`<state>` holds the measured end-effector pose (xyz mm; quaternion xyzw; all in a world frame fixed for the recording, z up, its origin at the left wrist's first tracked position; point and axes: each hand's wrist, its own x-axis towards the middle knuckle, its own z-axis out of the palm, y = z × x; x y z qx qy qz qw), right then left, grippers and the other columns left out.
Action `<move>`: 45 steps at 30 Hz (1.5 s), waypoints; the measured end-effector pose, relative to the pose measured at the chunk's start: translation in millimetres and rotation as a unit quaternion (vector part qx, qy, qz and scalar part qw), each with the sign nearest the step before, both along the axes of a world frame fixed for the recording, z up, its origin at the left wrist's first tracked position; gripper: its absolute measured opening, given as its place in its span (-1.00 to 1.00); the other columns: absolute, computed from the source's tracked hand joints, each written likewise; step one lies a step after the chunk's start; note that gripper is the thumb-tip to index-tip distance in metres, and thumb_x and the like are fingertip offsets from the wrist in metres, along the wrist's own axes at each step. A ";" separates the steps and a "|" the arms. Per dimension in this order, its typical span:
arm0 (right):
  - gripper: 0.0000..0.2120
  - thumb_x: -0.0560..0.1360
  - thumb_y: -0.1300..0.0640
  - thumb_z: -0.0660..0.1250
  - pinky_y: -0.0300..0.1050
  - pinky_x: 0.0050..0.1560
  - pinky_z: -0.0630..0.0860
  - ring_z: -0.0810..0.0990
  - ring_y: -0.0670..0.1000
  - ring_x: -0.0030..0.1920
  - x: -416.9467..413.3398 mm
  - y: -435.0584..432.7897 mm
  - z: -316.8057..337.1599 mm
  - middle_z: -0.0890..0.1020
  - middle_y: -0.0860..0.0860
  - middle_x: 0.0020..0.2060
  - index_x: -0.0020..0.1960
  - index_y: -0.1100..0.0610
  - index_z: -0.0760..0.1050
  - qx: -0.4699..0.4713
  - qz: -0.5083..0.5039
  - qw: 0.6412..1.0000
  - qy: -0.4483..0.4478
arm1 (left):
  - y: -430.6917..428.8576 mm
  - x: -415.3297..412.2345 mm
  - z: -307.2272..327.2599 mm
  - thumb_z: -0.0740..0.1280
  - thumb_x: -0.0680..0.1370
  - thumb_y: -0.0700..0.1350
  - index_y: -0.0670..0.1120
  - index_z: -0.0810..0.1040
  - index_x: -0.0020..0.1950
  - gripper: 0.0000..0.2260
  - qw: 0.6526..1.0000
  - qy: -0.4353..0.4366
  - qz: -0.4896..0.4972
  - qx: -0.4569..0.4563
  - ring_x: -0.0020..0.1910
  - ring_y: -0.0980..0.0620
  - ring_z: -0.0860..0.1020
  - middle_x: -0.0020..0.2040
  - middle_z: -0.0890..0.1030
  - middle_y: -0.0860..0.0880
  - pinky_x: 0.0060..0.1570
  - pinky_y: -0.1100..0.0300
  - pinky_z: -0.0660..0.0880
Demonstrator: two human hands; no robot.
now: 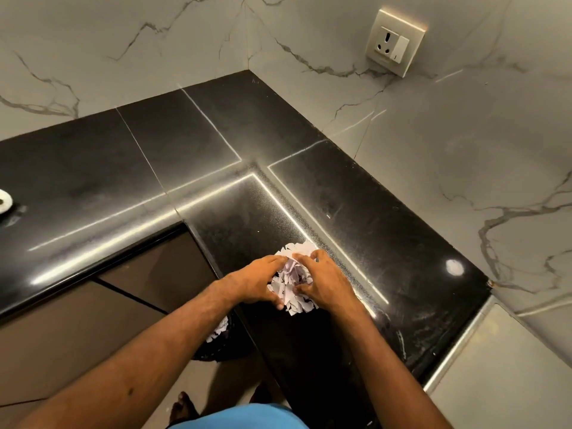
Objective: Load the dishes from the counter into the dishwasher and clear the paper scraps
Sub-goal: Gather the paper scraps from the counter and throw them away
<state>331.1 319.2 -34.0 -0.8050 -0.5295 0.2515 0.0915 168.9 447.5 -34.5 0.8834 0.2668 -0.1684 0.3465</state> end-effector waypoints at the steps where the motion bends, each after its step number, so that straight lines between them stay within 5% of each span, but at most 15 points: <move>1: -0.24 0.47 -0.14 0.52 0.03 0.33 0.46 0.39 0.03 0.38 0.1 0.8 1.1 0.32 0.03 0.43 0.58 -0.16 0.26 0.000 0.003 1.000 -0.001 | 1.0 -0.7 -0.1 0.62 0.38 0.06 -0.04 0.10 0.66 0.00 1.000 0.003 -0.007 0.001 0.59 -0.02 0.18 0.64 0.13 -0.01 0.58 0.08 0.18; 10: -0.51 0.53 -0.06 0.48 -0.06 0.22 0.52 0.52 0.05 0.19 -5.4 3.9 1.5 0.42 0.01 0.22 0.44 -0.07 0.49 0.022 -0.011 1.000 0.006 | -9.8 9.6 -3.5 0.53 0.49 -0.02 0.03 0.02 0.68 -0.09 0.998 -0.034 0.022 0.057 0.51 -0.02 0.24 0.55 0.27 -0.03 0.51 0.12 0.22; 17: -0.80 0.60 0.17 0.38 -0.44 -0.14 0.38 0.56 0.11 0.04 -12.7 8.3 -13.7 0.54 0.07 0.06 0.18 0.15 0.67 0.037 -0.025 0.999 0.011 | -14.3 26.5 -8.9 0.39 0.61 -0.01 -0.08 0.46 0.45 -0.57 0.989 -0.032 0.031 0.138 0.33 -0.04 0.40 0.37 0.46 -0.07 0.35 0.18 0.34; 21: -0.84 0.53 -0.03 0.47 -0.10 -0.09 0.58 0.57 0.00 -0.06 -16.7 9.6 -18.1 0.52 -0.07 -0.06 0.05 0.02 0.70 0.055 -0.052 0.997 -0.026 | -17.8 34.3 -8.1 0.33 0.64 0.04 -0.12 0.59 0.26 -0.70 0.986 -0.018 0.056 0.157 0.18 -0.08 0.50 0.19 0.56 -0.11 0.16 0.07 0.49; 27: -0.83 0.57 0.07 0.32 -0.11 -0.18 0.40 0.56 0.05 -0.02 -22.5 8.3 -3.6 0.54 -0.02 -0.07 0.07 0.08 0.66 0.039 -0.042 0.997 -0.056 | -17.3 40.2 5.3 0.33 0.57 -0.18 -0.08 0.65 0.11 -0.83 0.987 0.010 0.078 0.138 0.08 -0.21 0.62 0.03 0.66 -0.16 0.03 -0.02 0.57; 37: -0.86 0.60 0.11 0.39 -0.14 -0.22 0.52 0.54 -0.02 -0.20 -28.3 4.7 51.6 0.56 -0.01 -0.13 0.06 0.06 0.72 0.180 -0.131 0.974 -0.046 | -4.8 25.1 34.0 0.38 0.58 -0.09 0.02 0.70 0.01 -0.89 0.963 -0.211 0.162 0.036 -0.16 0.04 0.64 -0.18 0.70 0.02 -0.04 0.08 0.61; 41: -0.90 0.56 0.13 0.46 -0.39 -0.28 0.31 0.48 -0.10 -0.23 -43.2 26.3 66.0 0.55 -0.05 -0.18 0.03 0.03 0.75 0.211 -0.145 0.966 -0.031 | 9.7 6.4 43.4 0.42 0.58 -0.09 0.02 0.73 0.04 -0.89 0.946 -0.259 0.191 0.044 -0.18 0.09 0.65 -0.16 0.72 0.02 -0.08 0.20 0.59; 45: -0.89 0.51 0.13 0.51 -0.37 -0.32 0.24 0.48 -0.02 -0.26 -74.5 59.4 66.2 0.54 0.00 -0.26 -0.01 -0.03 0.76 0.197 -0.105 0.975 -0.007 | 34.2 -39.4 39.4 0.45 0.57 -0.09 0.06 0.75 0.02 -0.90 0.942 -0.251 0.220 0.045 -0.23 0.11 0.64 -0.21 0.71 0.06 -0.11 0.19 0.59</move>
